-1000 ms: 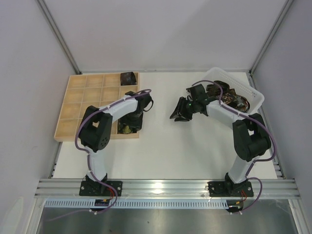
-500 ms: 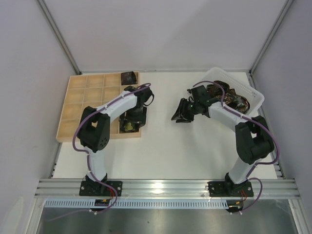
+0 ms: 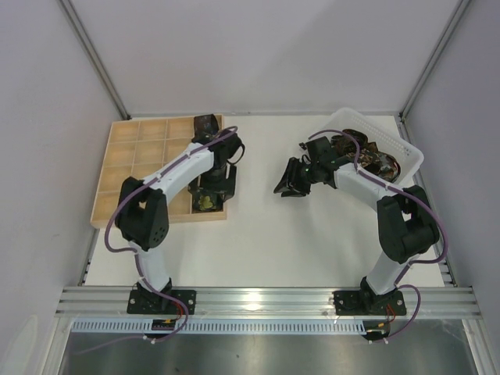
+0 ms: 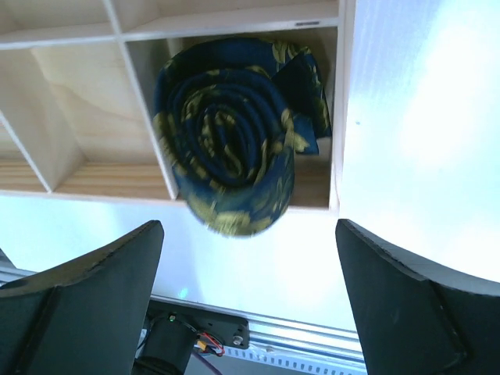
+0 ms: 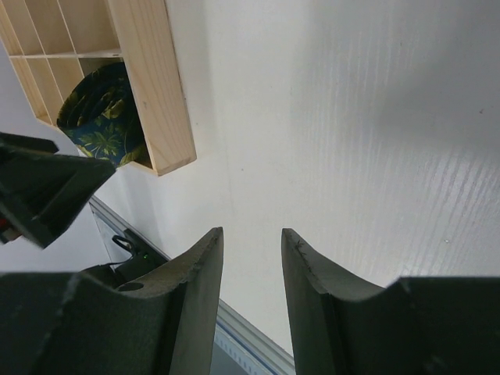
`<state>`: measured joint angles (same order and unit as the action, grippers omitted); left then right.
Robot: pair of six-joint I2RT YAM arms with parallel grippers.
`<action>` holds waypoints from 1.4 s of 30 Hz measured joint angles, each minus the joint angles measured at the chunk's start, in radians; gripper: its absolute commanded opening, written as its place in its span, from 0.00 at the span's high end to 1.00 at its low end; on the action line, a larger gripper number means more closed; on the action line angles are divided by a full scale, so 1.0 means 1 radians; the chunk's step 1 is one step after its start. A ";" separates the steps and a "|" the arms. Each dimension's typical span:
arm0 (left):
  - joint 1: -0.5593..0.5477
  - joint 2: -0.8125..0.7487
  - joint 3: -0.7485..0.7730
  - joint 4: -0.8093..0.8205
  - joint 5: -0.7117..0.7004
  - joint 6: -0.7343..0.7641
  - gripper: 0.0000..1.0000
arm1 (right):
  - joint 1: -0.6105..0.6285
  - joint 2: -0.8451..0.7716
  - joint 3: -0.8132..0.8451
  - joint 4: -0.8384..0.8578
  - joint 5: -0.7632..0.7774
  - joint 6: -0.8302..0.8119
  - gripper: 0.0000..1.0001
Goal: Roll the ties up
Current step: Place the rolled tie into the container
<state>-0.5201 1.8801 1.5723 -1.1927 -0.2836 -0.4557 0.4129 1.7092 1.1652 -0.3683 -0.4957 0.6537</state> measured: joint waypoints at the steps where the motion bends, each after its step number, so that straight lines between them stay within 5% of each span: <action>1: 0.000 -0.026 -0.002 -0.002 0.000 -0.005 0.04 | 0.000 0.000 0.000 0.000 -0.002 0.000 0.59; 5: 0.000 -0.143 -0.027 -0.001 -0.001 -0.016 0.06 | 0.000 0.001 0.000 0.001 -0.010 0.000 0.59; 7: 0.000 -0.201 -0.052 -0.005 -0.009 -0.026 0.14 | 0.000 0.003 0.000 0.002 -0.014 0.000 0.59; 12: 0.016 -0.283 -0.155 0.002 -0.019 -0.043 0.63 | 0.000 0.015 0.000 0.006 -0.024 0.000 0.59; 17: 0.064 -0.280 -0.213 0.015 -0.014 -0.041 0.92 | 0.000 0.017 -0.006 0.006 -0.029 -0.004 0.59; 42: 0.080 0.006 -0.091 0.121 0.088 0.015 0.99 | 0.000 0.017 -0.039 -0.001 -0.027 -0.023 0.59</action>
<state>-0.4397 1.8858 1.4815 -1.0714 -0.1955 -0.4404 0.4133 1.7264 1.1259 -0.3691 -0.5232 0.6312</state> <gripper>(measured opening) 0.013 0.413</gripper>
